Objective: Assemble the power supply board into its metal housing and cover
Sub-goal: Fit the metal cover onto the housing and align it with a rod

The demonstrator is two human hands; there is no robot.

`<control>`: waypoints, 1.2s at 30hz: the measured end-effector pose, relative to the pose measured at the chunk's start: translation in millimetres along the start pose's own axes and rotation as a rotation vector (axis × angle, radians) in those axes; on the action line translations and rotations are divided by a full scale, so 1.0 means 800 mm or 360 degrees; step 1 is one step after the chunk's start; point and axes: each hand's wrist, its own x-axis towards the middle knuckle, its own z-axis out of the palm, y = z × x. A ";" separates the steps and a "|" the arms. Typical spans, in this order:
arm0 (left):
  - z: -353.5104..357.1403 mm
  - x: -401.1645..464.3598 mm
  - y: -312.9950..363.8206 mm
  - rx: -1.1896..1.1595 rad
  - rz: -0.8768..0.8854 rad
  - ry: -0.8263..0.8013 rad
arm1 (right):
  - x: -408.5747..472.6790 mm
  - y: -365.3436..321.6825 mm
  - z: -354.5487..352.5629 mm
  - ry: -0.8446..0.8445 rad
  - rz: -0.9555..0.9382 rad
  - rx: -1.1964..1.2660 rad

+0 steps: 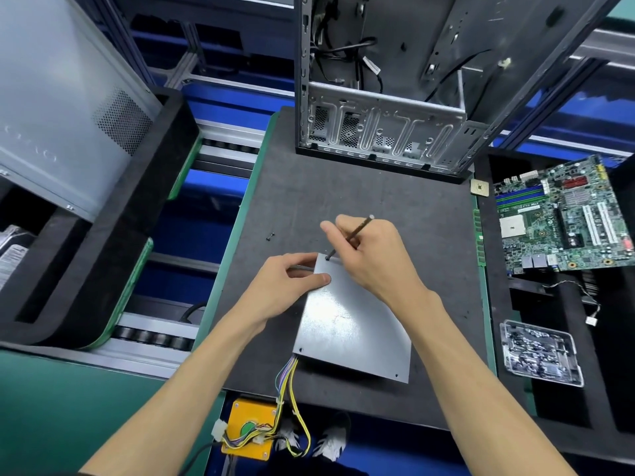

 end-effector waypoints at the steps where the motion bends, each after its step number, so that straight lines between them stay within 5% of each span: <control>1: 0.000 -0.001 0.001 0.0038 -0.0013 -0.0015 | 0.000 0.000 0.001 0.0022 0.0006 0.0003; 4: 0.001 -0.004 0.011 0.0295 0.0090 0.0199 | 0.003 0.000 0.002 0.0051 0.0084 0.0057; 7: 0.000 -0.017 0.039 0.0224 0.0675 0.0656 | 0.007 0.001 0.002 0.0015 0.0125 0.0040; 10: 0.001 -0.027 0.072 0.0327 0.1114 0.0644 | 0.016 0.003 0.006 -0.0116 0.0175 -0.0073; 14: 0.009 -0.026 0.102 0.0530 0.1322 0.0634 | 0.024 -0.008 0.014 -0.0288 0.0246 -0.0276; 20: -0.005 -0.025 0.106 0.0403 0.0987 0.0270 | 0.009 -0.002 -0.015 -0.0351 0.0175 0.0410; 25: -0.006 -0.021 0.112 0.0760 0.1011 0.0030 | 0.004 0.004 -0.023 -0.0391 0.0093 0.0453; 30: -0.004 -0.022 0.113 0.0280 0.0998 0.0362 | 0.007 0.006 -0.017 -0.0190 0.0123 0.0437; 36: -0.009 -0.022 0.109 0.0430 0.1113 0.0285 | -0.004 0.016 -0.021 -0.0264 0.0210 0.0737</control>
